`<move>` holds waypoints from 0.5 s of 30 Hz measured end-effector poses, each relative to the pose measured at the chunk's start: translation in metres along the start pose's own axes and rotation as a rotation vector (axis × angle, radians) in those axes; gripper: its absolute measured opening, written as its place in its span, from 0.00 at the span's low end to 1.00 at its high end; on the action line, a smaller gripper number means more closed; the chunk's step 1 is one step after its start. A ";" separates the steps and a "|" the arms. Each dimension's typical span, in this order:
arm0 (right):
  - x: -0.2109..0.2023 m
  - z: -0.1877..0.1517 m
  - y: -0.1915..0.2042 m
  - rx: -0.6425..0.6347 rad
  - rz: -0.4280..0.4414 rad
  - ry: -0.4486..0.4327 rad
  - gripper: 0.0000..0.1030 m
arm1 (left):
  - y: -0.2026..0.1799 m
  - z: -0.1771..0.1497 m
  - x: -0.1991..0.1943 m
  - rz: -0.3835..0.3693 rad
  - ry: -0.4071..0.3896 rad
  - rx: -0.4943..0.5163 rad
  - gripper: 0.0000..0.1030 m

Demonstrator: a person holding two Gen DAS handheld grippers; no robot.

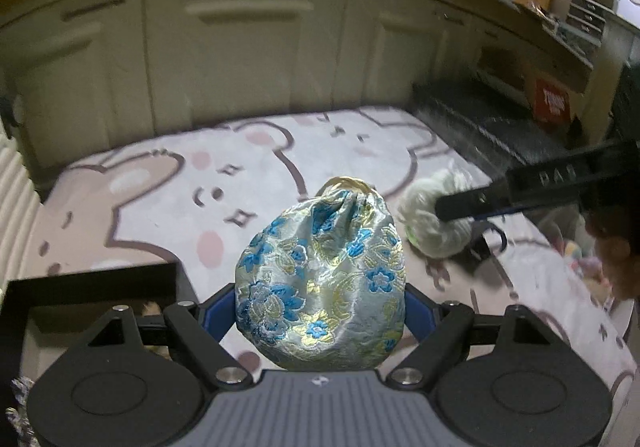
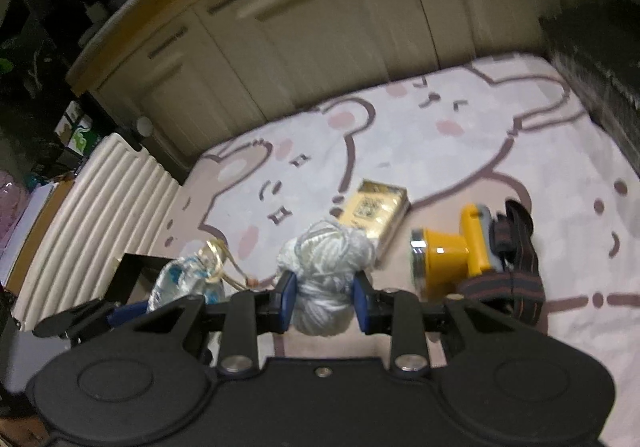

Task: Organize objects
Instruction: 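Carry the pouch with the left tool while the right tool carries the yarn ball to the black box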

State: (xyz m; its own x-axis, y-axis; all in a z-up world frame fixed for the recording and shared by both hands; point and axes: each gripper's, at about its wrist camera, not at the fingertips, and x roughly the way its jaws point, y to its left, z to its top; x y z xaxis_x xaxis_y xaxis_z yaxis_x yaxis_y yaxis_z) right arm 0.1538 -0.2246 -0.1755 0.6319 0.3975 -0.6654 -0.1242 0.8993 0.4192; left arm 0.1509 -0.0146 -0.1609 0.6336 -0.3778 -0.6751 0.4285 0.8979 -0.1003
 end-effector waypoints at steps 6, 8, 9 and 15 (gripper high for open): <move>-0.003 0.006 0.014 -0.027 0.013 -0.018 0.30 | 0.020 0.009 -0.015 0.030 -0.025 -0.040 0.82; -0.002 0.008 0.020 -0.038 0.023 -0.017 0.30 | 0.028 0.011 -0.021 0.044 -0.031 -0.050 0.82; -0.001 0.008 0.023 -0.042 0.028 -0.016 0.30 | 0.031 0.012 -0.024 0.053 -0.032 -0.054 0.82; 0.001 0.014 0.043 -0.076 0.079 -0.034 0.30 | 0.060 0.016 -0.044 0.127 -0.045 -0.084 0.82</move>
State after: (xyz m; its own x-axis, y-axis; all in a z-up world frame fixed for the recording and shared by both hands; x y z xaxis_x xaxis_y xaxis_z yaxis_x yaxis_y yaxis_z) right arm 0.1600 -0.1884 -0.1497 0.6430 0.4622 -0.6106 -0.2312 0.8773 0.4206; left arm 0.1589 0.0528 -0.1259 0.7083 -0.2685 -0.6529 0.2893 0.9540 -0.0785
